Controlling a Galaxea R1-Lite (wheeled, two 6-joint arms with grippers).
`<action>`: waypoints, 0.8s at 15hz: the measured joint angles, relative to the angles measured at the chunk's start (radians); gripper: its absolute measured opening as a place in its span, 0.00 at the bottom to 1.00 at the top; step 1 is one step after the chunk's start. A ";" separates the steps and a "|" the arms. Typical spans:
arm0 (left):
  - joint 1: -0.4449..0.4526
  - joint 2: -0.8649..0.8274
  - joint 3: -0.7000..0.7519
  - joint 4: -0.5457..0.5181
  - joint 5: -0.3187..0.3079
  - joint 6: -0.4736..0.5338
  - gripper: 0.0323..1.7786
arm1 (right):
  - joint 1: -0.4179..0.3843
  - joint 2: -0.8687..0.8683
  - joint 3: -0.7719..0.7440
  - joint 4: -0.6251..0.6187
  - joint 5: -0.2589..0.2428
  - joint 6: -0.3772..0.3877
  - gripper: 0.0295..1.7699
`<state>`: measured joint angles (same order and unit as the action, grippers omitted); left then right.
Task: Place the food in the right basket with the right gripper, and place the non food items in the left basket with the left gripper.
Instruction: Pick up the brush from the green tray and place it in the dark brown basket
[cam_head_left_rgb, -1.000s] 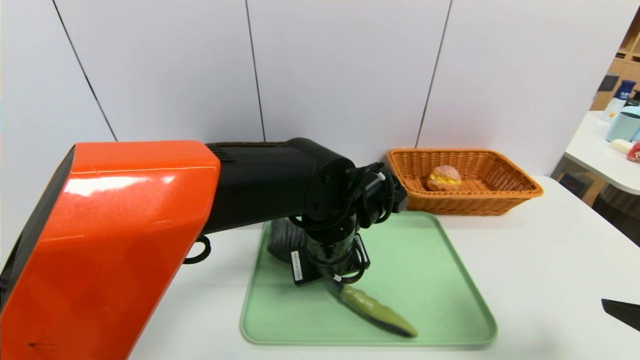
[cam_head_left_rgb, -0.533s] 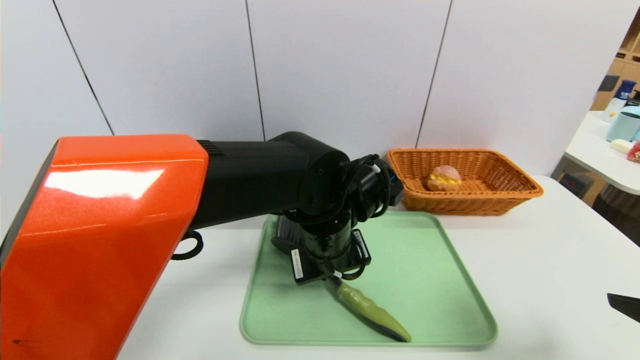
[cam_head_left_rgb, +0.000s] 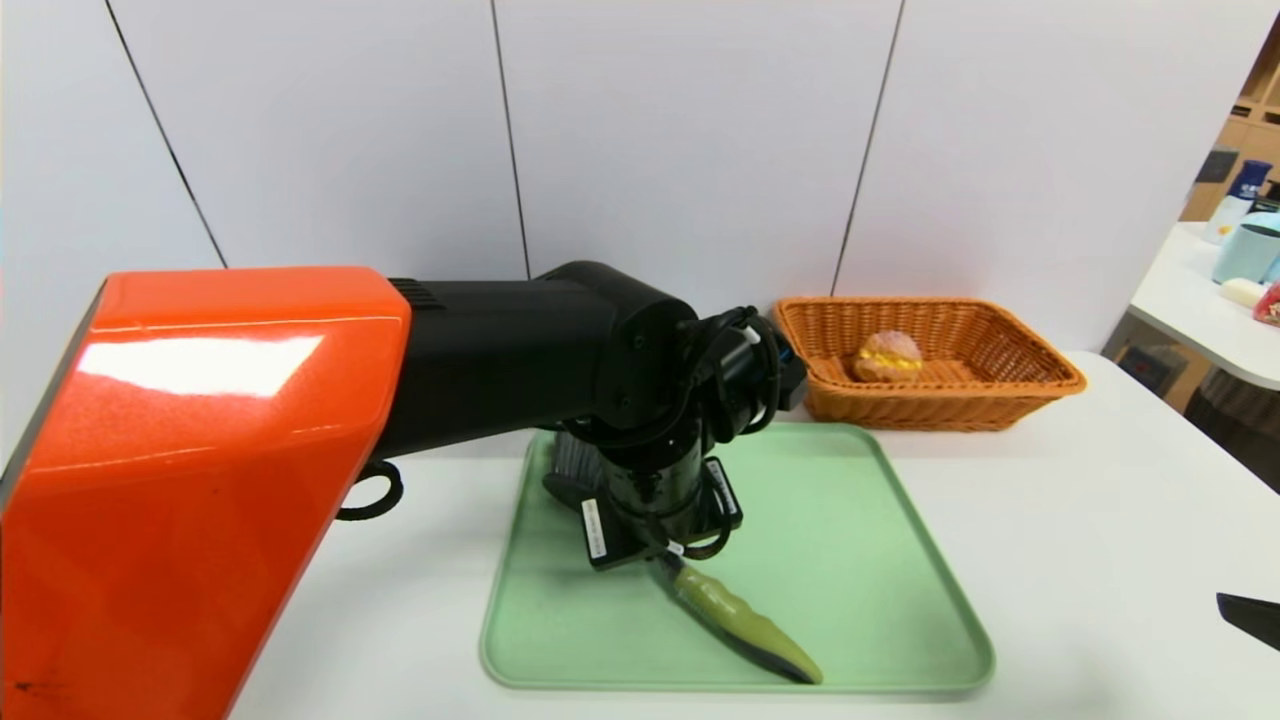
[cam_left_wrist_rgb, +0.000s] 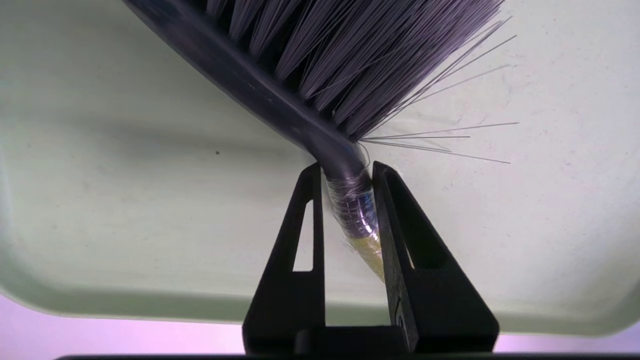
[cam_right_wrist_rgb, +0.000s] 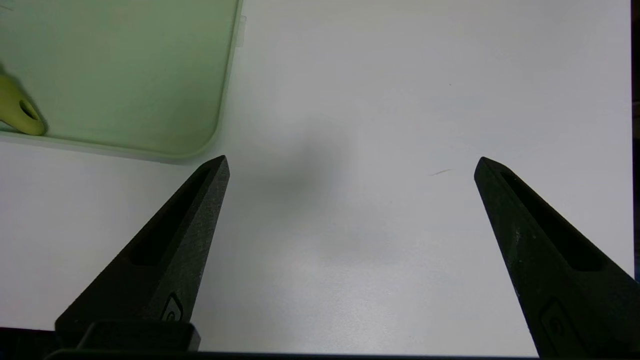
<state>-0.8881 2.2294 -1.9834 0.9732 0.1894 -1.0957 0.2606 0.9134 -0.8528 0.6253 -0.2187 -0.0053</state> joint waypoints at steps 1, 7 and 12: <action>0.000 0.008 0.003 0.003 0.002 0.003 0.19 | 0.000 -0.001 0.000 0.000 0.000 0.000 0.96; 0.000 0.041 0.009 0.015 0.006 0.013 0.19 | 0.000 -0.010 0.000 -0.001 0.000 0.002 0.96; 0.000 0.040 0.008 0.024 0.006 0.014 0.19 | 0.001 -0.005 0.000 -0.003 0.001 0.001 0.96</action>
<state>-0.8881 2.2698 -1.9757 0.9968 0.1951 -1.0813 0.2615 0.9087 -0.8530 0.6223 -0.2179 -0.0038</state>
